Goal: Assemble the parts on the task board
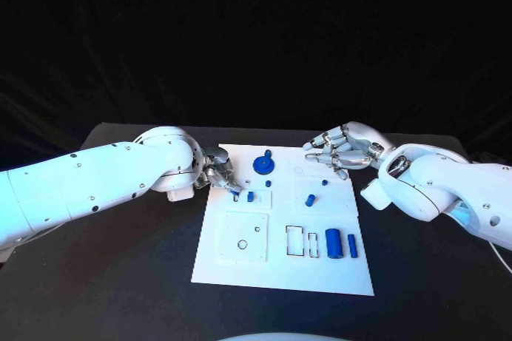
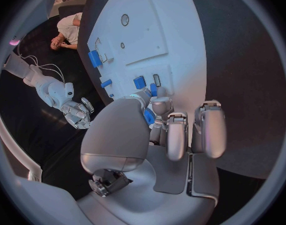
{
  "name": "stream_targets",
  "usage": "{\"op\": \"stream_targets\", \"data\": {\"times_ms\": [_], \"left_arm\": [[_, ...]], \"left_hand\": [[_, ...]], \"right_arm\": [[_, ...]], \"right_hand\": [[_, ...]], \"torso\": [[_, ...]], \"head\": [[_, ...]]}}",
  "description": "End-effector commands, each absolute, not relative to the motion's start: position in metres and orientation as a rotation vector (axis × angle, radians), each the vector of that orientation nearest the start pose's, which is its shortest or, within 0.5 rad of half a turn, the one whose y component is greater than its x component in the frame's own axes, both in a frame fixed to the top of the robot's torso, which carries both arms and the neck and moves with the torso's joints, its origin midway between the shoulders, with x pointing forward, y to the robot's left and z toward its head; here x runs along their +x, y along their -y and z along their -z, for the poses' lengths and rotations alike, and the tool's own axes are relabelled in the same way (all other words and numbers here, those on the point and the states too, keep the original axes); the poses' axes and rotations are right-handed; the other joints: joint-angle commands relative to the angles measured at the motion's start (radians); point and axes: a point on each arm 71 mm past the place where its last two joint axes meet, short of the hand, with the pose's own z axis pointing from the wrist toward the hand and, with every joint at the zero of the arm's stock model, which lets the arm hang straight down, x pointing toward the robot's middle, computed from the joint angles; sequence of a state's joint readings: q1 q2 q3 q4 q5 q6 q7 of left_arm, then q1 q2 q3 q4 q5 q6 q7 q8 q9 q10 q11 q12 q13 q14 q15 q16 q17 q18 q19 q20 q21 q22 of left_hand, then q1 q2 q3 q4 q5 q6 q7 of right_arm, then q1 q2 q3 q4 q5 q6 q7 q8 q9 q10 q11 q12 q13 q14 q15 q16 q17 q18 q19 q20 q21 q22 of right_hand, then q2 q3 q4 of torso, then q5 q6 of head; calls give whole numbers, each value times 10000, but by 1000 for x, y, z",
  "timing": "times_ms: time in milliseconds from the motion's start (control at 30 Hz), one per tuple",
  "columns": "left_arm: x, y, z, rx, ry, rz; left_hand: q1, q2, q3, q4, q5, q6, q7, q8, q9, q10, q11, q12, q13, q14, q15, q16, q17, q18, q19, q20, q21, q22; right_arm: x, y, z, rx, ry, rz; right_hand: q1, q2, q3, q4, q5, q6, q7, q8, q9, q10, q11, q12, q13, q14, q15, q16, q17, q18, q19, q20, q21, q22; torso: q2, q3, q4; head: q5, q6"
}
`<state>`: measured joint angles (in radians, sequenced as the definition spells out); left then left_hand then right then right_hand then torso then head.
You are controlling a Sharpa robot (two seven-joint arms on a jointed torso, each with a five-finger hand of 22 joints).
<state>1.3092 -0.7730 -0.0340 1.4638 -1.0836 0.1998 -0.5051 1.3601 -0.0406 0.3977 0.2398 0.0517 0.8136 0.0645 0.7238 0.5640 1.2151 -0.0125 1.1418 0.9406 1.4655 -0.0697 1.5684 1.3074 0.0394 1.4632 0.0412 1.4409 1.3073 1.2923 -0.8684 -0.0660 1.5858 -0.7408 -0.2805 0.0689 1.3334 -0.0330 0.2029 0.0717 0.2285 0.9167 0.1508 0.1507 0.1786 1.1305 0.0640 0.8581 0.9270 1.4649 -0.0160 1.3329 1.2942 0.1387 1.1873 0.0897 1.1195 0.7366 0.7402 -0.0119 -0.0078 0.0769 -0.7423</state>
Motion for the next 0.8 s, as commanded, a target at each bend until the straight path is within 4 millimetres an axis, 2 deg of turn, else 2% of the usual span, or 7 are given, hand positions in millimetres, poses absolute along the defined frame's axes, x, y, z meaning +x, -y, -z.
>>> {"op": "stream_targets", "data": {"times_ms": [33, 467, 800], "left_arm": [[504, -196, 179, -755, -22998, 4026], [504, -196, 183, -500, -23471, 3612], [504, -195, 184, -282, -23583, 3394]], "left_hand": [[109, -3, 873, -809, 38, 32, -66, 46, 15, 43, -8, 28, 3, 1052, -24, 24, 2634, -43, 478, -35, 45, 1393], [108, -29, 912, -825, 38, 32, -68, 47, 13, 40, -11, 18, -11, 1052, -28, 24, 2634, -35, 464, -39, 16, 1366], [114, -58, 966, -851, 38, 31, -71, 47, 11, 54, -15, 28, 8, 1052, -31, 24, 2634, -37, 467, -44, 22, 1374]], "right_arm": [[484, 192, 148, 3622, -17239, -11527], [484, 193, 148, 3643, -17192, -11535], [484, 193, 148, 3657, -17196, -11546]], "right_hand": [[43, 68, -6, -18, 64, -22, 48, 41, 4, 23, 2, 50, -13, 349, 25, 25, -8, 109, -13, 20, -34, -9], [31, 76, -10, -7, 67, -25, 50, 42, 4, 20, 4, 42, -25, 349, 26, 19, -14, 108, -9, 20, -37, -10], [29, 90, -7, 0, 74, -25, 49, 44, 5, 38, 3, 65, -9, 356, 26, 36, 7, 107, -2, 20, -36, -5]], "torso": [[2, -4, -6], [-5, -10, 16], [-6, -3, -4]], "head": [[-2, -7], [3, -31], [15, -42]]}}
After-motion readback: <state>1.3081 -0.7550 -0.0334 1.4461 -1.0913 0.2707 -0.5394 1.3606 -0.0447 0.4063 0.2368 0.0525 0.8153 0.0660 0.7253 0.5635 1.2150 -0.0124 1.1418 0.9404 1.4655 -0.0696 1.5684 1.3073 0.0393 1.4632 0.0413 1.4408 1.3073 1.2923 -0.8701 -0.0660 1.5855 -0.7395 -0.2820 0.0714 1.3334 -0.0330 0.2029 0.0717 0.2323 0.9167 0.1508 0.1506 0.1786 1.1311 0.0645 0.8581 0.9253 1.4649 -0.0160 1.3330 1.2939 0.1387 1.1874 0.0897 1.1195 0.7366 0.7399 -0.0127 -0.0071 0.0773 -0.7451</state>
